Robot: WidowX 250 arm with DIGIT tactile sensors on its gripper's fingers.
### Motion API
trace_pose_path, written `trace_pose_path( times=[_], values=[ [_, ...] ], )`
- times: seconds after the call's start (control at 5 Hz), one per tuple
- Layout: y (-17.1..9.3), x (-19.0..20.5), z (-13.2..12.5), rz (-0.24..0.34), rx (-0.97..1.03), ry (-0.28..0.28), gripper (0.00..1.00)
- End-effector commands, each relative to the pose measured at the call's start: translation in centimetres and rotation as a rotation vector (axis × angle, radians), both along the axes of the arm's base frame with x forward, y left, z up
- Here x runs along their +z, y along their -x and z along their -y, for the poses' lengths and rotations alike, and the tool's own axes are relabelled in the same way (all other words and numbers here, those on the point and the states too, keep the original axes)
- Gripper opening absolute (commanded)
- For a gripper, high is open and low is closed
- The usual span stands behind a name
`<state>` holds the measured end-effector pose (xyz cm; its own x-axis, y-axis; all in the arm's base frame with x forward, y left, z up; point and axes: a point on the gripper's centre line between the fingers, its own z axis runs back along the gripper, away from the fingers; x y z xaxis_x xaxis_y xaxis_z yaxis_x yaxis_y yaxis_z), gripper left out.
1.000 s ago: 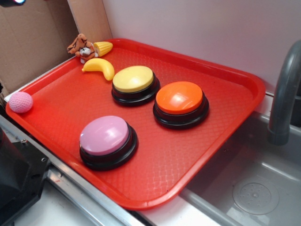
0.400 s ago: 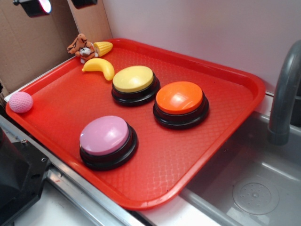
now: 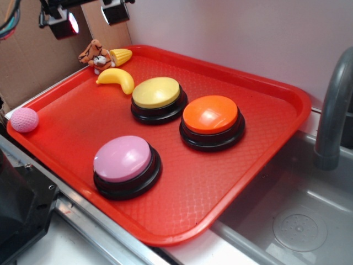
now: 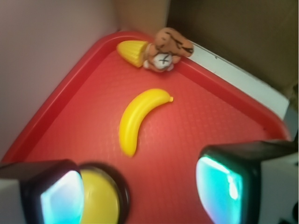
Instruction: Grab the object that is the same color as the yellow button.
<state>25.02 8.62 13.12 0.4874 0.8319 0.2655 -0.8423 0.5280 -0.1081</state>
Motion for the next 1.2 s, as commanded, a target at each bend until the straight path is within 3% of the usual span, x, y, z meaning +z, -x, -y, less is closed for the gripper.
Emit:
trace_pose_path(
  times=[0.0, 0.2, 0.4, 0.6, 0.8, 1.0],
  values=[
    [-1.5, -4.1, -3.5, 0.0, 0.134, -0.01, 1.0],
    [-2.4, -6.2, -3.8, -0.034, 0.134, -0.024, 1.0],
    [-3.1, -8.7, -3.8, -0.061, 0.114, 0.007, 1.0],
    [-3.3, -10.0, -3.9, -0.081, 0.1, -0.002, 1.0],
    [-3.2, -10.1, -3.9, -0.067, 0.1, 0.008, 1.0],
    [-3.0, -9.6, -3.9, -0.044, 0.086, 0.018, 0.0]
  ],
)
